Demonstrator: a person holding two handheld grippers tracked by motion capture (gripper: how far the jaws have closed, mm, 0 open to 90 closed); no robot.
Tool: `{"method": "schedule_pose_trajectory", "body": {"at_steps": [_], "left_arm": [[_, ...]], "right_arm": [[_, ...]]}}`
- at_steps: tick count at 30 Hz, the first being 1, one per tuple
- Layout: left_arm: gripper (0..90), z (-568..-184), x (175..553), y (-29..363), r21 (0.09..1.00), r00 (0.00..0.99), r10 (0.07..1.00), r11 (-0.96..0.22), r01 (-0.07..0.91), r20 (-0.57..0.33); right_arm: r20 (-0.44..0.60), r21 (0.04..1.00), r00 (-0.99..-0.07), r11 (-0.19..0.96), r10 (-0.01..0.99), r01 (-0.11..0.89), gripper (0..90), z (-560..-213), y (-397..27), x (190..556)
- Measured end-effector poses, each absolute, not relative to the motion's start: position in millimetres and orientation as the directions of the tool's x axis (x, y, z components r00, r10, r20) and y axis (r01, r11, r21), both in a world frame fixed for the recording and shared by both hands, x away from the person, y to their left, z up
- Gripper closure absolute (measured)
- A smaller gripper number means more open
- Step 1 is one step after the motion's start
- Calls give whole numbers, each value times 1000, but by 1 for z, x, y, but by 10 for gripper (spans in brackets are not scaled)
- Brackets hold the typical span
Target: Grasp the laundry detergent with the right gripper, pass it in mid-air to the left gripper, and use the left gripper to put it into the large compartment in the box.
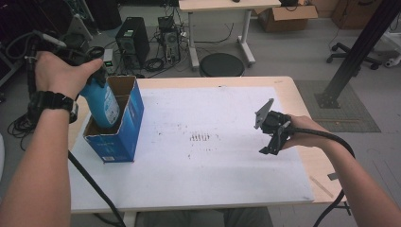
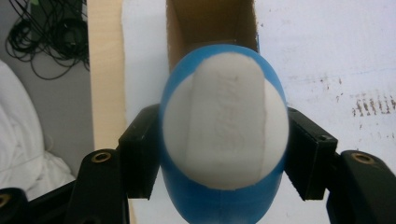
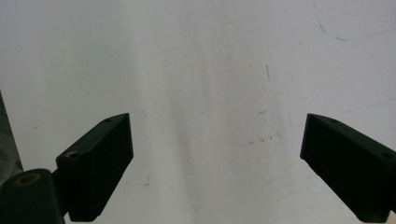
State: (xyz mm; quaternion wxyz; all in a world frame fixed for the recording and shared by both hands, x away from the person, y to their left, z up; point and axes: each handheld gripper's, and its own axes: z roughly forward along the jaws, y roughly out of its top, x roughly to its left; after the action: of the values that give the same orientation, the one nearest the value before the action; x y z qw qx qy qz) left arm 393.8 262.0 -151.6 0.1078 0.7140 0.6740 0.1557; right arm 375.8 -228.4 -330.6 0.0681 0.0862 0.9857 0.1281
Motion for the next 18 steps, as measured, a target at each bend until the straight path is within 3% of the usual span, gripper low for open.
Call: {"method": "schedule_pose_trajectory", "body": {"at_steps": [18], "left_arm": [[381,-223,405,265,272,54,996,-70,960,68]], "right_arm": [[-115,248,-975,956,190,157,94,-334,-232,375]]}}
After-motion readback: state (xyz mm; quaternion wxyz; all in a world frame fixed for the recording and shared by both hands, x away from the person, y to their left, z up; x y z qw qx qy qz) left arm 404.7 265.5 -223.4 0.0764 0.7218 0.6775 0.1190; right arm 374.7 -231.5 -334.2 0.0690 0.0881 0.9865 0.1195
